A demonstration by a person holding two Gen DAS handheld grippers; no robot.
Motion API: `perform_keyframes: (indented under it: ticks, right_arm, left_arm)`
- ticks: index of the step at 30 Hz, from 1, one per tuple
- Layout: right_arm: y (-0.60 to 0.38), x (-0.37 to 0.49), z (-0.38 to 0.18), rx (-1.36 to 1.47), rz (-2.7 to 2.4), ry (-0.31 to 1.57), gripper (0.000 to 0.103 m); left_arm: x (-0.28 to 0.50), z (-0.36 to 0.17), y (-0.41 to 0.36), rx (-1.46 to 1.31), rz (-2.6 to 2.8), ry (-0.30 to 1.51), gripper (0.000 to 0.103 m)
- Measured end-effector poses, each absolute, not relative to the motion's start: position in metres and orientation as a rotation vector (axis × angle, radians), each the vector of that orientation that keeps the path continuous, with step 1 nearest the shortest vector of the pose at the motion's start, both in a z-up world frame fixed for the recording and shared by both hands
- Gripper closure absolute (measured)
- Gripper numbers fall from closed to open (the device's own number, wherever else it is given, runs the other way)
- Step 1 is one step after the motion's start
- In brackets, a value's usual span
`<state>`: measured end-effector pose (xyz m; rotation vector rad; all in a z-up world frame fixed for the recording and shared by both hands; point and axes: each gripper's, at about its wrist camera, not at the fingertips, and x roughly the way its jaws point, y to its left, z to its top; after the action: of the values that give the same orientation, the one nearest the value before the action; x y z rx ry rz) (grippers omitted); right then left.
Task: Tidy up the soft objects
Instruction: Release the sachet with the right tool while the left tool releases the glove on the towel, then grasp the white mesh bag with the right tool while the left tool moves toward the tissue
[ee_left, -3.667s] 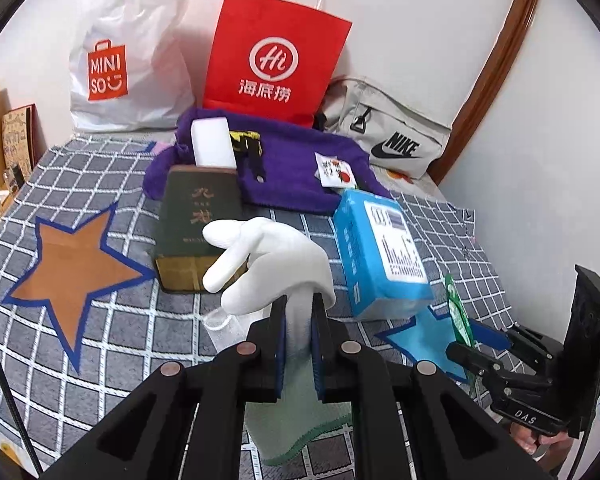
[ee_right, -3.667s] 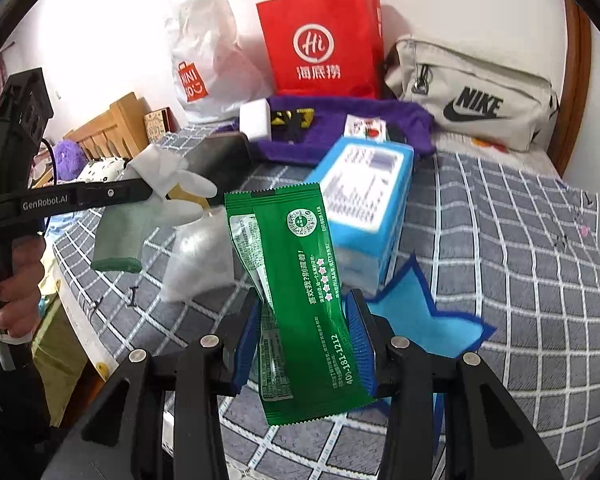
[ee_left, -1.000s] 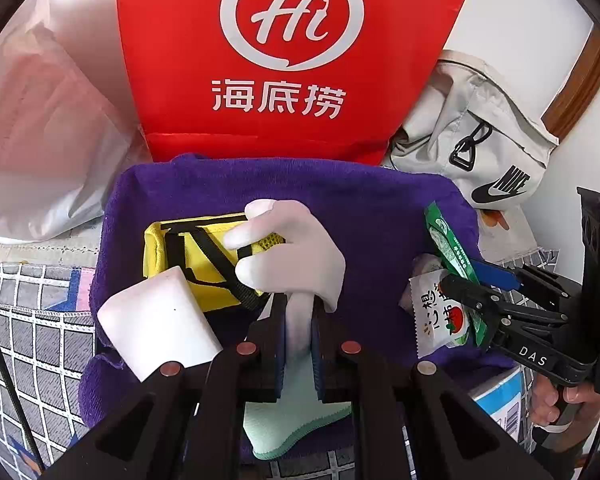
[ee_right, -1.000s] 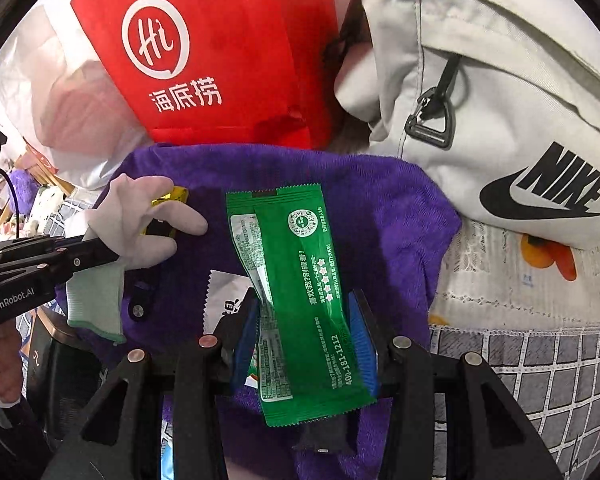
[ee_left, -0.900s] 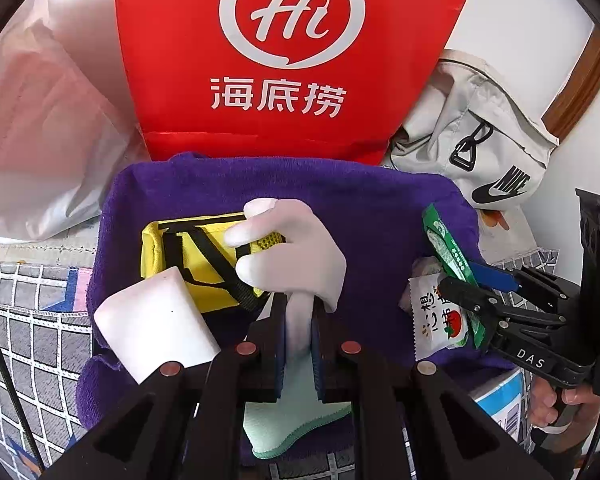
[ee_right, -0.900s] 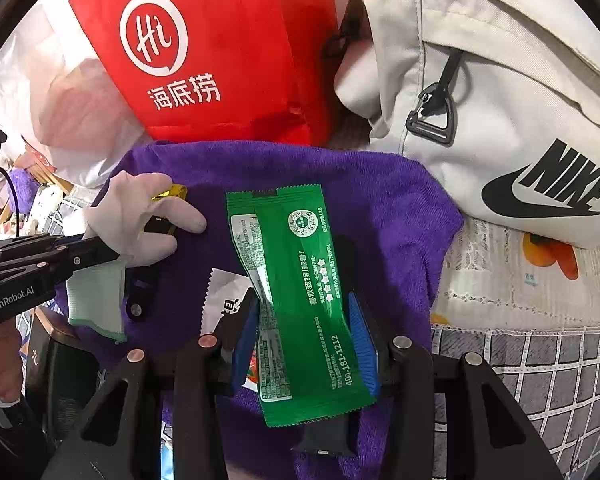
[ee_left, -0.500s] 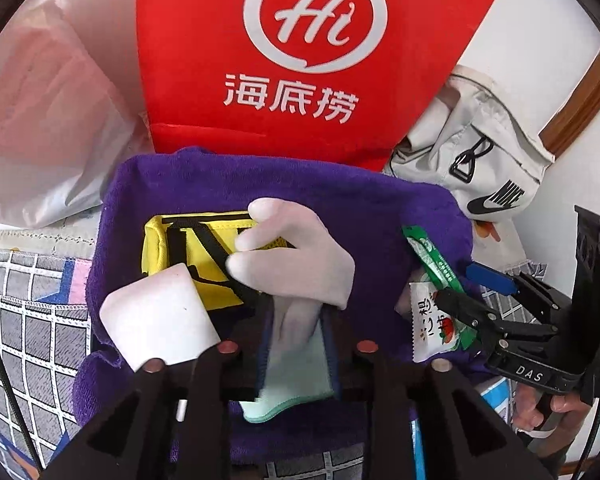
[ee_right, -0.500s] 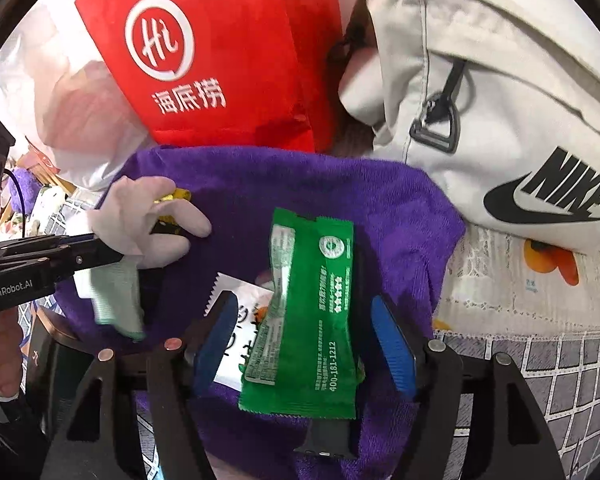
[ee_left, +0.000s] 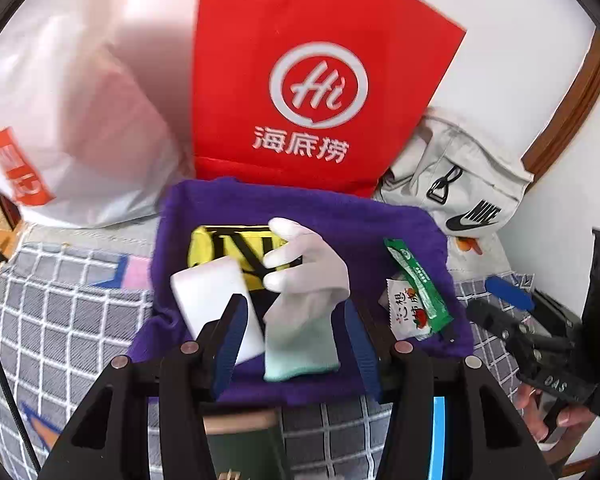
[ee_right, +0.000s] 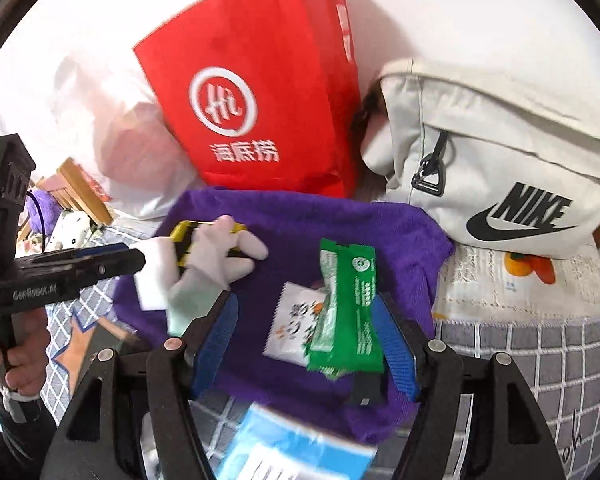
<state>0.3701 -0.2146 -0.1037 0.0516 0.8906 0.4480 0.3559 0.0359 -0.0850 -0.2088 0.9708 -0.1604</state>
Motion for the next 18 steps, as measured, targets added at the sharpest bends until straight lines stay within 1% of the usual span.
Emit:
perform_keyframes:
  ticks: [8, 12, 18]
  right_arm:
    - [-0.209, 0.302, -0.09, 0.082, 0.472, 0.887, 0.034]
    - [-0.195, 0.268, -0.091, 0.094, 0.543, 0.907, 0.034]
    - [-0.159, 0.217, -0.102, 0.02, 0.621, 0.931, 0.034]
  left_arm:
    - [0.299, -0.061, 0.053, -0.217, -0.124, 0.921, 0.055]
    - [0.27, -0.06, 0.065, -0.228, -0.091, 0.908, 0.055]
    - [0.235, -0.07, 0.095, -0.257, -0.039, 0.903, 0.055]
